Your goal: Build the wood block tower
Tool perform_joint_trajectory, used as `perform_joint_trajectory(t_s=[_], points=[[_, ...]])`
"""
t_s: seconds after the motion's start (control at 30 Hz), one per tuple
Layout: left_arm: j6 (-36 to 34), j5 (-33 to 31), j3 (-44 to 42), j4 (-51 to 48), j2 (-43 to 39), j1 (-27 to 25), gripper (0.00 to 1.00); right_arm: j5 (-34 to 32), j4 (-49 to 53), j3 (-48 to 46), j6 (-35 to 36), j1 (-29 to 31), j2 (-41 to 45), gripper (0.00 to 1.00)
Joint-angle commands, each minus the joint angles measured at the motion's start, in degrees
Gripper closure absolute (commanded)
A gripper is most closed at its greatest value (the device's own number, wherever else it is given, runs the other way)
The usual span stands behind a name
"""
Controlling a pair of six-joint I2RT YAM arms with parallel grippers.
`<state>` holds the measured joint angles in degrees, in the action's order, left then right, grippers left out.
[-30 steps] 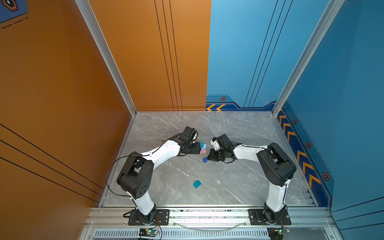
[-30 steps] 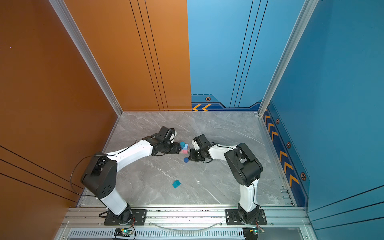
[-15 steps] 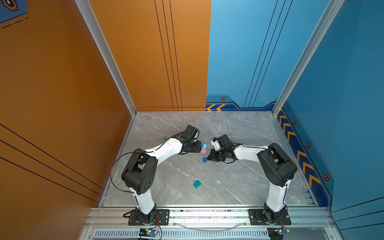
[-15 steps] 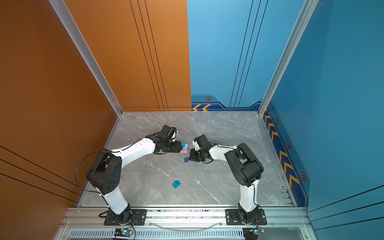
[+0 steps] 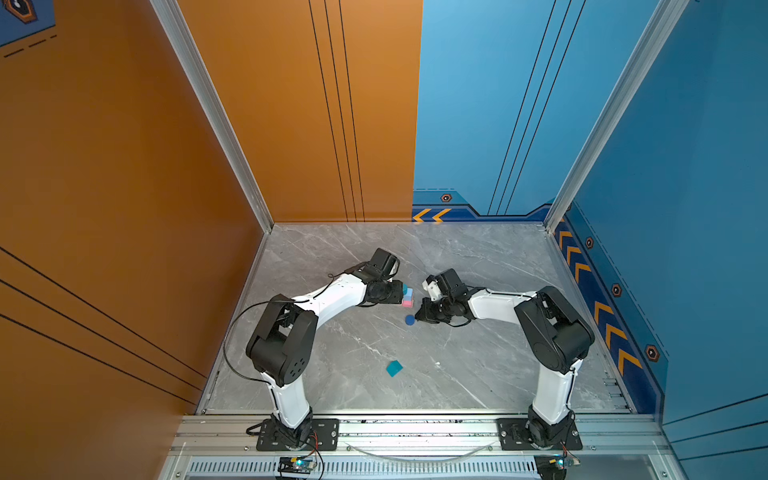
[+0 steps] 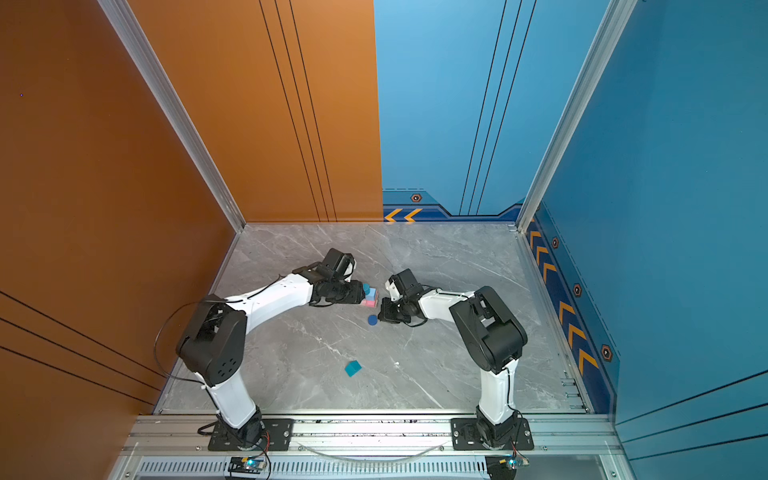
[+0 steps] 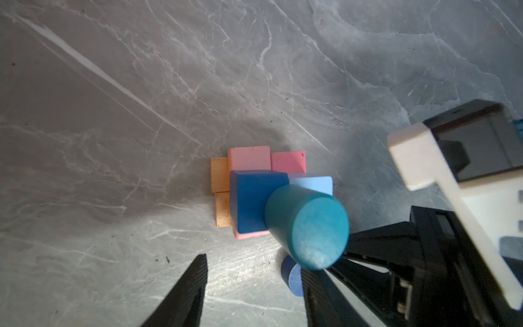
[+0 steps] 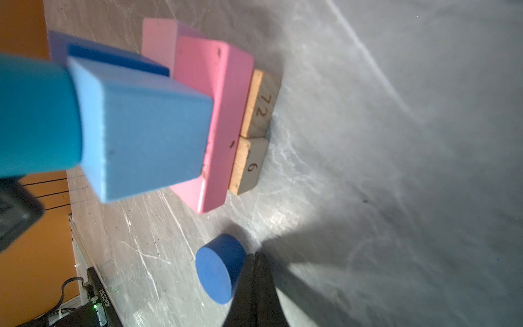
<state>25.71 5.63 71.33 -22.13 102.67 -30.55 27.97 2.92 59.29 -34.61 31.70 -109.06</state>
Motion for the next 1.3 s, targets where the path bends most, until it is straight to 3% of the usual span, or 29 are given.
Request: perform_joint_trajectory(t_s=[0.0, 0.8, 1.27], points=[[-1.0, -0.9, 1.4, -1.6, 0.9, 0.8, 0.44, -1.1, 2.7, -1.4, -0.6, -0.4, 0.1, 1.0], [-1.0, 0.3, 1.3, -1.7, 0.6, 0.9, 0.44, -0.7, 2.8, -1.4, -0.8, -0.6, 0.0, 1.0], [-0.2, -1.9, -6.1, -3.1, -12.7, -2.5, 0.44, -1.8, 2.8, -4.0, -0.9, -1.3, 3.9, 1.0]])
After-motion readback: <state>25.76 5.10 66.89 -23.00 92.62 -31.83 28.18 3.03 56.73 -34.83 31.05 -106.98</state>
